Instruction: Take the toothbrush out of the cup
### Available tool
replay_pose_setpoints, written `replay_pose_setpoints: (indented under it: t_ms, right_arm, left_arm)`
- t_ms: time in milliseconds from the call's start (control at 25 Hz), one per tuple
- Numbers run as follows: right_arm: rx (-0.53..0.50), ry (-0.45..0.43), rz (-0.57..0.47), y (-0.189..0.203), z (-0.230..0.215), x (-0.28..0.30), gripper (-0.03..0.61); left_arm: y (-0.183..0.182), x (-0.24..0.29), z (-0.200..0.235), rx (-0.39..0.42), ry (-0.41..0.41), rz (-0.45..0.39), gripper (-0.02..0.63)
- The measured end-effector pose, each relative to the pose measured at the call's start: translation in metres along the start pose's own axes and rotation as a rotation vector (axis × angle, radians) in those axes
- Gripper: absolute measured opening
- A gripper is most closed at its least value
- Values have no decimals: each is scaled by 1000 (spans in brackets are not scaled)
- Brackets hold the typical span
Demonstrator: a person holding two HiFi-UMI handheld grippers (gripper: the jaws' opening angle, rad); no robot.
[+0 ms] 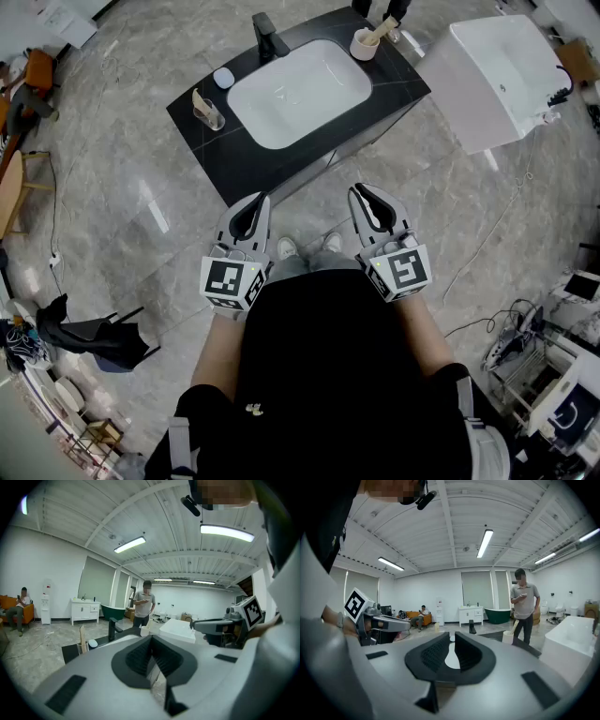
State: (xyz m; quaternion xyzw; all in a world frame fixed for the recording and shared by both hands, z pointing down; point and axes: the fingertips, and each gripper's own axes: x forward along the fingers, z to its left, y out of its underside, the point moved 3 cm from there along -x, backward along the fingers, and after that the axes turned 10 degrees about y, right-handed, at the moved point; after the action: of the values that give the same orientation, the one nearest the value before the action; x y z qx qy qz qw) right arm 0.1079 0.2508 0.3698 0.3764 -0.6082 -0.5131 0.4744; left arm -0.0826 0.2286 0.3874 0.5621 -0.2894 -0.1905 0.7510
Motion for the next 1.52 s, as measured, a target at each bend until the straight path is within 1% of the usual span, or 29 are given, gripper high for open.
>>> replay_pose_setpoints:
  t_ms: [240, 600, 880, 1080, 1240, 1400, 1520]
  right_arm:
    - [15, -11, -13, -1, -21, -1, 54]
    - [107, -65, -83, 0, -65, -11, 55]
    - [124, -73, -87, 1, -88, -8, 55]
    - [132, -67, -83, 0, -95, 8, 55]
    - [118, -87, -64, 0, -90, 30, 52]
    - [68, -93, -33, -3, -77, 62, 46]
    - [41, -94, -6, -4, -65, 93, 46]
  left_arm:
    - [1, 13, -11, 5, -16, 15, 23]
    - [12, 31, -34, -8, -117, 43, 23]
    - [12, 42, -41, -20, -137, 52, 23]
    - [12, 53, -26, -25, -137, 60, 23]
    - [8, 62, -6, -32, -122, 58, 23]
    - [1, 67, 26, -21, -115, 56, 23]
    - [-5, 68, 57, -30, -122, 49, 23]
